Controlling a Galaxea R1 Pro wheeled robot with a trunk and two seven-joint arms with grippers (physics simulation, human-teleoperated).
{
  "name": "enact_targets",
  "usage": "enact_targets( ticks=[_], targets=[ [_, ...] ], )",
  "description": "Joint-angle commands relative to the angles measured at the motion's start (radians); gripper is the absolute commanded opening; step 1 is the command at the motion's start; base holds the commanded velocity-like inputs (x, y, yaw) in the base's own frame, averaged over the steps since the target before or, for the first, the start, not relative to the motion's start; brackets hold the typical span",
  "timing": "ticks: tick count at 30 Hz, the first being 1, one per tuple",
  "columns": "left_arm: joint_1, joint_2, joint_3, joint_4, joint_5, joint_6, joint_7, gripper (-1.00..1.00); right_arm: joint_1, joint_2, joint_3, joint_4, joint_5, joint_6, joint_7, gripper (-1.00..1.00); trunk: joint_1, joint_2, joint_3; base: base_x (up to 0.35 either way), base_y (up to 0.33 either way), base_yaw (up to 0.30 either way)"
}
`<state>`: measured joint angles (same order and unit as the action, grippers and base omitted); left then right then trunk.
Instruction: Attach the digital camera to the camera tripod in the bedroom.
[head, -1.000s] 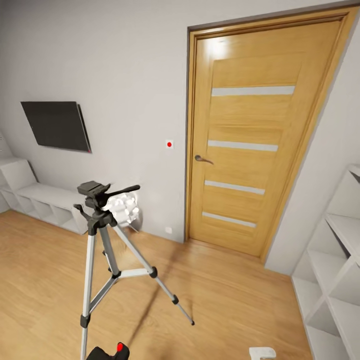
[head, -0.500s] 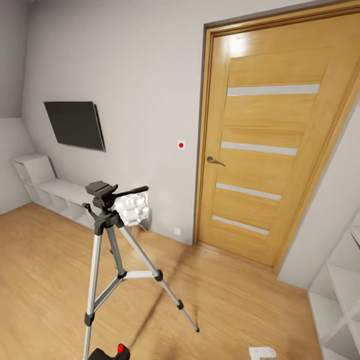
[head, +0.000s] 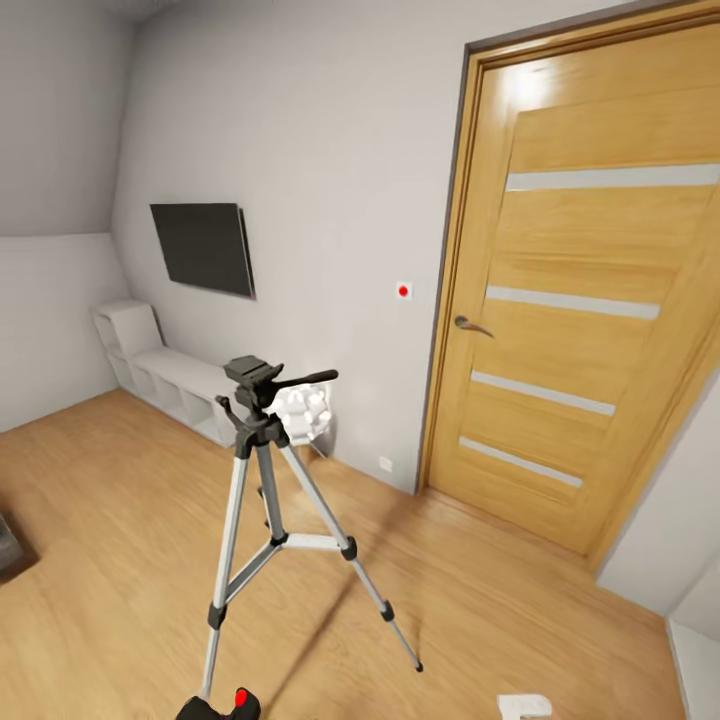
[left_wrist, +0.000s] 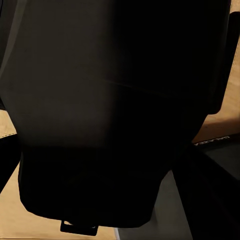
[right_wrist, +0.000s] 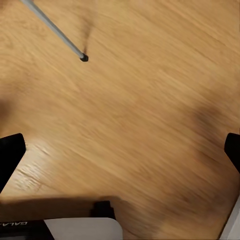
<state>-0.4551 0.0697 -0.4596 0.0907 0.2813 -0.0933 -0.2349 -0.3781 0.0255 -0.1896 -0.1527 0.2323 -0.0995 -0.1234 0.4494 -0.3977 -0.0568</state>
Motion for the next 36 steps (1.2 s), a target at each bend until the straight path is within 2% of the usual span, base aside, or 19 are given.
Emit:
enact_targets(
  ticks=[1,8,20,36],
  targets=[
    [-0.002,-0.001,-0.008,0.004,0.011,-0.006,-0.006,-1.0,-0.001,0.001,-0.008,0.001,0.01,-0.003,-0.002,1.0,0.001,-0.002,-0.002,0.0,0.0,0.257],
    [-0.002,-0.001,-0.008,0.004,0.011,-0.006,-0.006,-1.0,-0.001,0.001,-0.008,0.003,0.011,-0.003,-0.002,1.0,0.001,-0.002,-0.002,0.0,-0.004,0.257],
    [-0.002,-0.002,-0.008,0.004,0.01,-0.006,-0.006,-1.0,-0.001,0.001,-0.008,0.007,0.011,-0.005,-0.002,1.0,0.001,-0.002,-0.002,0.0,-0.25,0.257],
    [-0.002,-0.002,-0.008,0.004,0.01,-0.006,-0.006,-1.0,-0.001,0.001,-0.008,0.008,0.011,-0.005,-0.001,1.0,0.001,-0.002,-0.002,0.0,-0.086,0.257]
  ],
)
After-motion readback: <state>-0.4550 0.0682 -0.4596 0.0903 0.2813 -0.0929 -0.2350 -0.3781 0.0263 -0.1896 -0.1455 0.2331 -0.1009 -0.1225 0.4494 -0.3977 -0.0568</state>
